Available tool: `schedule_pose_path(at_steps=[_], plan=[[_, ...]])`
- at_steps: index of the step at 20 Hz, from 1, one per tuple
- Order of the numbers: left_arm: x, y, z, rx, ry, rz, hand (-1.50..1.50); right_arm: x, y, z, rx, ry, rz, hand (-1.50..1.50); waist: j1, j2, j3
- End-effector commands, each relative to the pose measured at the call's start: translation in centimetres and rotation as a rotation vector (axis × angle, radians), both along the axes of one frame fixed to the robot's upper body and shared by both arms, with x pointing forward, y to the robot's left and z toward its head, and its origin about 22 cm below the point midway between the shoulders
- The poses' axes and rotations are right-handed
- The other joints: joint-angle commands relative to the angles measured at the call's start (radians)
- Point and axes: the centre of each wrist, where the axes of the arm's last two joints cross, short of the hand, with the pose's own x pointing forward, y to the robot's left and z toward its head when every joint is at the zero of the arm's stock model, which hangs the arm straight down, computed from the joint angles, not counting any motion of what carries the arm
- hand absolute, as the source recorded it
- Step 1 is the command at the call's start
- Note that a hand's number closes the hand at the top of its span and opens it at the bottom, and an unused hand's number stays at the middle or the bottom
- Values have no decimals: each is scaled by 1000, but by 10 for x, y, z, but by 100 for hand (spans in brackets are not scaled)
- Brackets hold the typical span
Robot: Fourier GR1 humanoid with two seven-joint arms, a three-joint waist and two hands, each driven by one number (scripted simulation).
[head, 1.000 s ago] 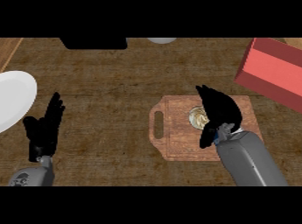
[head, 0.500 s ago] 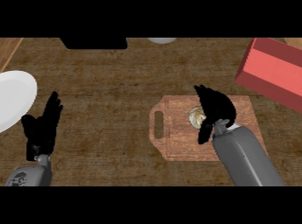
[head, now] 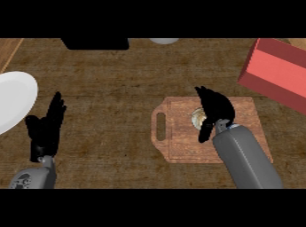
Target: Pick the cupcake from the cutting board and place it in the cardboard box
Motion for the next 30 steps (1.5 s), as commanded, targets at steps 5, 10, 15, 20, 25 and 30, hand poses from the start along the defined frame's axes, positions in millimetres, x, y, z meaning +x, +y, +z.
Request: schedule_pose_path(at_steps=[5, 10, 15, 20, 25, 30], plan=[[-4, 5, -12, 5, 10, -19, 0, 4, 20, -13, 30, -133, 119, 150, 3, 2, 0], [-7, 8, -15, 6, -21, -1, 0, 8, 22, -6, 8, -171, 125, 150, 0, 0, 0], [-12, 8, -5, 6, -3, 36, 0, -53, -44, -22, 3, -115, 94, 150, -20, -6, 0], [-22, 0, -12, 9, 16, 2, 0, -84, -87, -1, -23, -129, 71, 150, -12, -3, 0], [1, 12, -9, 3, -7, 21, 0, -98, -89, 23, -12, -262, 86, 150, -11, -1, 0], [-15, 12, -3, -6, 3, 4, 0, -107, -101, 88, 14, -395, 115, 150, -8, -3, 0]])
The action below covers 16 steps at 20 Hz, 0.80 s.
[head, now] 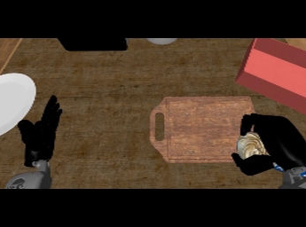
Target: Pick the cupcake from the cutting board and place it in the cardboard box
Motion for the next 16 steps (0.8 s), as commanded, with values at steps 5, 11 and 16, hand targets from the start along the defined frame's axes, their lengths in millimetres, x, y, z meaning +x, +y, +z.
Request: schedule_pose_path(at_steps=[5, 11, 16], plan=[[-1, 2, -3, 9, 12, 6, 0, -39, -14, 96, 108, -254, -25, 150, -4, 0, 0], [8, -10, -12, -9, 1, -14, 0, -36, -44, 146, 104, -323, -127, 150, 3, 3, 0], [-3, -10, -15, 13, 0, -25, 0, -13, -79, 167, 69, -382, -186, 150, 9, 3, 0]])
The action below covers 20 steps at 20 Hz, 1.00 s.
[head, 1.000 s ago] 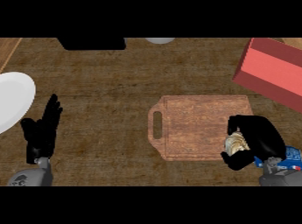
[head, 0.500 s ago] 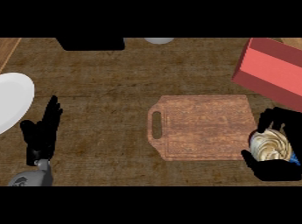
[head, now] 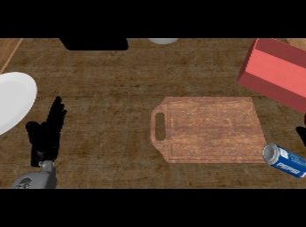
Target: Pick the cupcake from the cutting board and place it in the cardboard box
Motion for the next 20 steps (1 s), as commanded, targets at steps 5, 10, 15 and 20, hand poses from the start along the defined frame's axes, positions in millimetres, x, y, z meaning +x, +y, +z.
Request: schedule_pose_path(at_steps=[5, 10, 15, 20], plan=[[20, -7, 9, -13, -1, -8, 0, 51, -66, 9, 35, -84, -66, 150, 8, 4, 1], [12, -7, 3, 0, -3, -11, 0, 86, -93, -2, 81, -92, -86, 150, 12, 5, 1], [8, -12, 2, 8, 4, -33, 0, 125, -112, -31, 123, -77, -66, 150, 22, 7, 1], [16, -2, 11, 0, -5, -44, 0, 148, -140, -48, 128, -62, -77, 150, 29, 9, 2]])
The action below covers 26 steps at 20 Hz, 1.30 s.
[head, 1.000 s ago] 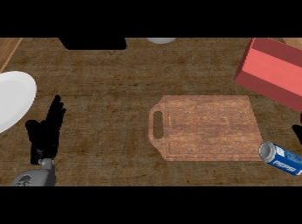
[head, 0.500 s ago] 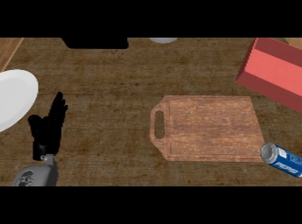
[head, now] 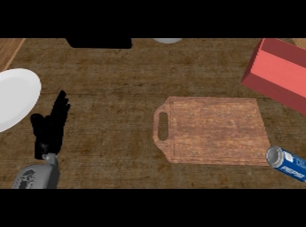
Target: Pick the cupcake from the cutting board and place it in the cardboard box
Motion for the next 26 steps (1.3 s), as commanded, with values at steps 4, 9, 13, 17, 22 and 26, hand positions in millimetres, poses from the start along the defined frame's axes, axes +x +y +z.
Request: schedule_pose_path(at_steps=[4, 9, 13, 17, 22, 26], plan=[[-1, -18, 6, -6, -13, -18, 0, 21, -23, -55, -108, 40, -74, 150, 28, 9, 2], [6, -13, 3, -5, -17, -41, 0, 27, -42, -54, 133, 107, -119, -150, 36, 18, 3], [-4, 8, -6, 1, -23, -25, 0, 17, -51, -77, 247, 74, -40, -150, 37, 18, 4], [-1, 1, -4, 2, -31, -14, 0, 23, -53, -62, 380, -53, 66, -150, 26, 13, 4], [-2, -5, -4, 0, -9, -2, 0, 8, -78, -49, 638, -197, 156, -150, 9, 7, 4], [4, 1, 10, -2, -8, -14, 0, -4, -92, -52, 757, -225, 102, -150, 22, 11, 4]])
